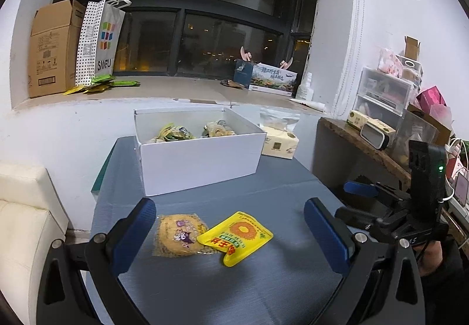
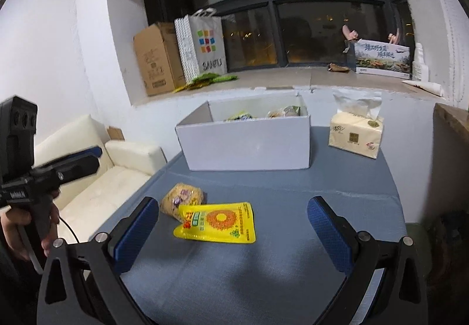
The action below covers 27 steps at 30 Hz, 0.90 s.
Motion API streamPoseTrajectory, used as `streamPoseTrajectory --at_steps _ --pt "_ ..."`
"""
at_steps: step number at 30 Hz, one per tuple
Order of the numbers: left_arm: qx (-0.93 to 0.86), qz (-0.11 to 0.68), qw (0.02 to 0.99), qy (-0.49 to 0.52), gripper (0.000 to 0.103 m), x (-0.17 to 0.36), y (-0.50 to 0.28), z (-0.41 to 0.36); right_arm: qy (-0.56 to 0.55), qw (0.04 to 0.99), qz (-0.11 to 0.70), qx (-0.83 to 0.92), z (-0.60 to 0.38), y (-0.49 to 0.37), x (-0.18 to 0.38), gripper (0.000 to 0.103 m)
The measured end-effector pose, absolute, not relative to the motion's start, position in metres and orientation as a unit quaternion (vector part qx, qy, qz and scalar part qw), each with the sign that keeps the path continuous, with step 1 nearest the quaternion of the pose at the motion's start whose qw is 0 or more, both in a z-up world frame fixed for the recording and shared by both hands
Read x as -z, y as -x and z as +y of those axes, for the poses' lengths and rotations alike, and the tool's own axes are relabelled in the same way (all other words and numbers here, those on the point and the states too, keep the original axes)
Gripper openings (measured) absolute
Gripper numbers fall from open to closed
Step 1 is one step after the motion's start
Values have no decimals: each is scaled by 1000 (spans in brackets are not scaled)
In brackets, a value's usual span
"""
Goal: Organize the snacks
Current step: 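Withdraw both tools from the box toward the last two snacks, then grasp the yellow sunflower bag with the right tool while the left tool grasps the round cookie pack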
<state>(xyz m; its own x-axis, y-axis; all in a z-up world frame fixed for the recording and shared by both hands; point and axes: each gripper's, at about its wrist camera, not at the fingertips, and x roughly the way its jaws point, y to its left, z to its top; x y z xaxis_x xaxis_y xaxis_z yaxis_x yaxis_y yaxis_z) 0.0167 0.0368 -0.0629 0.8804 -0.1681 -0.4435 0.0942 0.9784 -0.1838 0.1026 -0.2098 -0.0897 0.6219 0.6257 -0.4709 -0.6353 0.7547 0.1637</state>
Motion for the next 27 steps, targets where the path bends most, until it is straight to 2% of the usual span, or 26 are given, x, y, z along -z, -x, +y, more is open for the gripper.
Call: streamPoseTrajectory --at_steps 4,8,17,24,27 --pt "63 238 967 73 103 67 -12 45 57 880 276 -383 -189 -109 101 103" --pt "53 244 965 84 103 74 -10 57 176 837 284 -433 -149 -121 119 103" --pt "43 257 961 94 103 89 -5 73 357 740 285 -493 -72 -143 165 103" --pt "43 263 958 103 103 96 -6 77 379 697 315 -521 -45 -161 196 103" --pt "43 268 956 108 103 101 -8 77 355 694 341 -526 -43 -175 204 103"
